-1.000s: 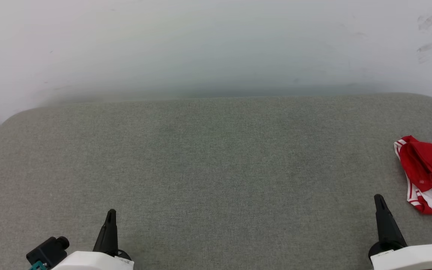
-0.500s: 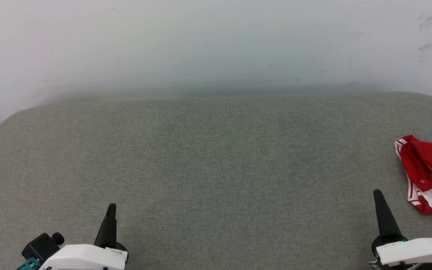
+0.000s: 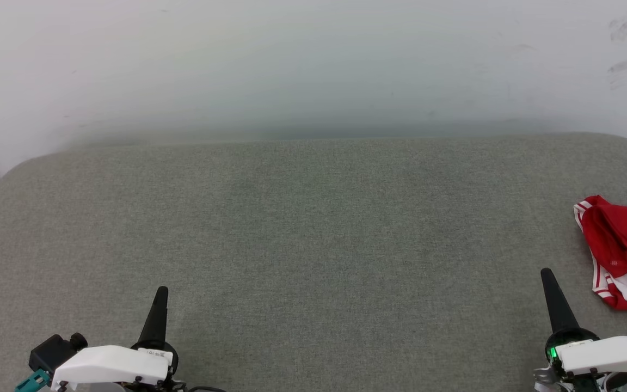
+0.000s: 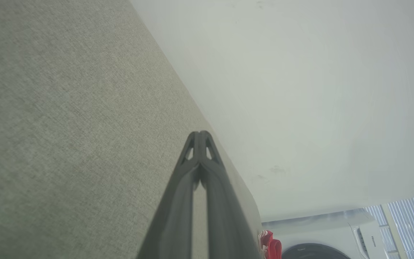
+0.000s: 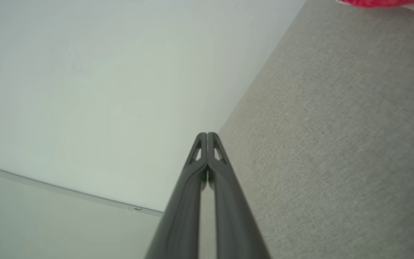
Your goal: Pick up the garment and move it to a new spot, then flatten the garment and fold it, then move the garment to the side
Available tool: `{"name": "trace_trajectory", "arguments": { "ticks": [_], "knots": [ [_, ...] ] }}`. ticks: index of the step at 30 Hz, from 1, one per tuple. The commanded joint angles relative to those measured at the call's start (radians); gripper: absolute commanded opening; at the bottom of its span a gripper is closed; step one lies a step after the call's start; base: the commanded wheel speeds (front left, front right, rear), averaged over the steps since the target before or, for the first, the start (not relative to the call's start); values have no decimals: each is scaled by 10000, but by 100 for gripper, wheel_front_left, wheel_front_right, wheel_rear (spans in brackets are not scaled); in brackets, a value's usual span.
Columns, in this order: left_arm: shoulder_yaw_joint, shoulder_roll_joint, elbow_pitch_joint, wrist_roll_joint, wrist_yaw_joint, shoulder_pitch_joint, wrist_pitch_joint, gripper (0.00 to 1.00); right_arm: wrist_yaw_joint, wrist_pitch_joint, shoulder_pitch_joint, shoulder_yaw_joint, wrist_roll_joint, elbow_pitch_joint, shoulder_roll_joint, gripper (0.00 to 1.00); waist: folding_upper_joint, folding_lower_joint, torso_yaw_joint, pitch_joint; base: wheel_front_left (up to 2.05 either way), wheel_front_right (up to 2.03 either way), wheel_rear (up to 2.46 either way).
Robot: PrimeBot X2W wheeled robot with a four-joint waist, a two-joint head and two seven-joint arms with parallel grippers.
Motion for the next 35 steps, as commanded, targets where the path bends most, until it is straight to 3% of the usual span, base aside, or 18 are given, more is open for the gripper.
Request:
{"name": "trace_trajectory", "arguments": {
  "ticks": [1,35],
  "knots": [
    [45,44,-32,-273,-106,-242,78,0,1,62,-286,-34,281,-34,-74,0,0,0,1,3,0,0,0],
    [389,0,417,-3352,-451,-826,879,0,1,868,-820,-185,3207,405,-13,0,0,0,12,84,0,0,0]
  ]
}}
